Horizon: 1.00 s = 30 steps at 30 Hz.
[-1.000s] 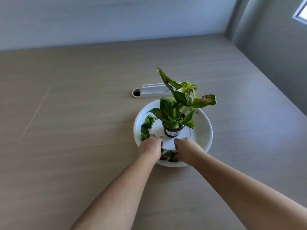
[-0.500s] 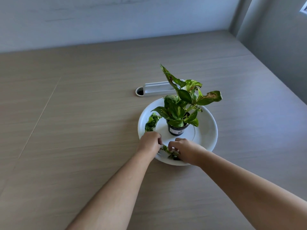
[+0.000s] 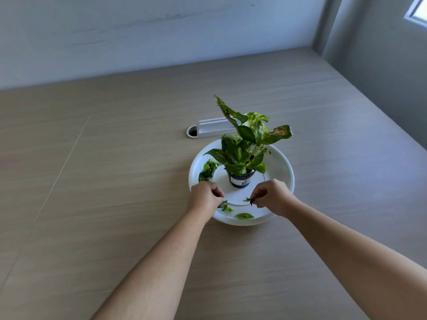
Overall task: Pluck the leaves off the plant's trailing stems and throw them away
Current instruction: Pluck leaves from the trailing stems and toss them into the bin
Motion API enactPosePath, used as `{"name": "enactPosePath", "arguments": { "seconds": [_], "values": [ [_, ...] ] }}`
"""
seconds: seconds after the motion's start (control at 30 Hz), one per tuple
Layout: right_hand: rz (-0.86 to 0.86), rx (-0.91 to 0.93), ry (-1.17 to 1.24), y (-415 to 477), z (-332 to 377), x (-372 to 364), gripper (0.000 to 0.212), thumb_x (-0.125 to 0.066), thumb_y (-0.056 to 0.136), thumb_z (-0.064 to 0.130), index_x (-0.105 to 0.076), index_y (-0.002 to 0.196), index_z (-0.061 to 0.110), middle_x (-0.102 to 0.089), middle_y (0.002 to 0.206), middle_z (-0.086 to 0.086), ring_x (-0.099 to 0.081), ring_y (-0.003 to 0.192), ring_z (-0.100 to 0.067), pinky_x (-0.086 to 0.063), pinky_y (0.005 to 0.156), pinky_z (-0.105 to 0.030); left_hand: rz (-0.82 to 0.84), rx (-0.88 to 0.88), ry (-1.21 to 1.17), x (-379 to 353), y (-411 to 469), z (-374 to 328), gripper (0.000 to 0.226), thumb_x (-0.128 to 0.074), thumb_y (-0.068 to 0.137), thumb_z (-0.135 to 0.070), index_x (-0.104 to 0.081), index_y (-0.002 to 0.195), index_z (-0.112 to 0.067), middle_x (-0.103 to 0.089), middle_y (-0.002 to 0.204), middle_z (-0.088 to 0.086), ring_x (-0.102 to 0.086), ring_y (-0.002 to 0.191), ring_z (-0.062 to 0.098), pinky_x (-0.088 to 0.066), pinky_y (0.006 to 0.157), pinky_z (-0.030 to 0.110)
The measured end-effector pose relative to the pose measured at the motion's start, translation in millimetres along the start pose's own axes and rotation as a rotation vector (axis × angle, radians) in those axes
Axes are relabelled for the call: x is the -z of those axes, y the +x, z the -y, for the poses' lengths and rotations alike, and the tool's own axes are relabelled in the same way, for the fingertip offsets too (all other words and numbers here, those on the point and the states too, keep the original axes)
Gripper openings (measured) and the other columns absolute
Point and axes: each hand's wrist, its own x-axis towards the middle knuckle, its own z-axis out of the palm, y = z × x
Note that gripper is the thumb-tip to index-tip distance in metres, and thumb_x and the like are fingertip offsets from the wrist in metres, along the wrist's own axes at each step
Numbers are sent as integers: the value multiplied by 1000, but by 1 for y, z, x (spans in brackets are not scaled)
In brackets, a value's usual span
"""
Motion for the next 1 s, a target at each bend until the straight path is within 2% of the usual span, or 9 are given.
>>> {"name": "enactPosePath", "arguments": {
  "seconds": [0.07, 0.23, 0.4, 0.53, 0.67, 0.73, 0.87, 0.93, 1.0],
  "values": [
    [-28, -21, 77, -6, -3, 10, 13, -72, 74, 2, -72, 69, 14, -66, 62, 3, -59, 44, 5, -52, 57, -14, -7, 19, -32, -4, -7, -8, 4, -72, 79, -4, -74, 79, -8, -66, 73, -3, -61, 71, 9, -43, 56, 10],
    [-171, -44, 211, -54, -35, 61, 24, -71, 72, 1, -68, 58, 20, -66, 60, -3, -65, 54, -12, -49, 50, -16, 14, -60, -71, -30, -41, -65, 7, -74, 76, -4, -72, 74, -10, -65, 66, -2, -59, 59, 7, -42, 43, 2],
    [-296, -92, 283, -130, -114, 140, 30, -72, 71, -2, -66, 52, 20, -65, 59, -8, -66, 62, -25, -56, 71, -41, 117, -178, -91, -100, -95, -158, 27, -76, 70, -3, -63, 56, -22, -62, 56, -4, -57, 54, 9, -46, 55, 18],
    [-463, -212, 333, -228, -215, 213, 25, -74, 71, 1, -70, 54, 19, -68, 61, -10, -70, 63, -27, -56, 65, -36, 263, -342, -87, -192, -157, -256, 17, -68, 69, 3, -71, 64, -13, -64, 58, 3, -56, 52, 10, -45, 54, 18],
    [-691, -388, 377, -345, -307, 259, 23, -72, 70, -2, -69, 58, 18, -65, 57, -7, -58, 46, -8, -51, 51, -14, 459, -516, -50, -299, -232, -339, 12, -68, 70, 5, -75, 76, -3, -68, 69, 9, -56, 52, 7, -53, 60, 17],
    [-789, -480, 410, -400, -346, 268, 22, -72, 69, -3, -68, 60, 18, -68, 65, -11, -61, 56, -15, -55, 63, -23, 541, -617, -2, -350, -269, -370, 10, -70, 71, 3, -75, 76, -3, -69, 72, 8, -53, 53, 1, -45, 53, 5],
    [-952, -692, 499, -494, -424, 260, 29, -74, 67, -3, -65, 54, 22, -67, 65, -13, -62, 63, -22, -59, 76, -37, 747, -783, 119, -441, -349, -408, 6, -73, 73, -3, -75, 76, -8, -68, 69, 2, -54, 55, 0, -41, 50, 1],
    [-990, -806, 523, -523, -451, 242, 22, -74, 67, 1, -68, 57, 20, -66, 64, -10, -60, 57, -16, -57, 68, -18, 843, -841, 183, -474, -377, -410, 7, -71, 73, -2, -75, 75, -8, -68, 71, 2, -59, 61, 6, -45, 60, 8],
    [-1002, -922, 563, -544, -477, 221, 15, -73, 68, 1, -71, 64, 16, -65, 61, -8, -56, 50, -8, -44, 48, -2, 930, -871, 264, -512, -397, -404, 8, -70, 73, -3, -75, 75, -9, -70, 74, 4, -61, 70, 10, -46, 68, 15]
  ]
}}
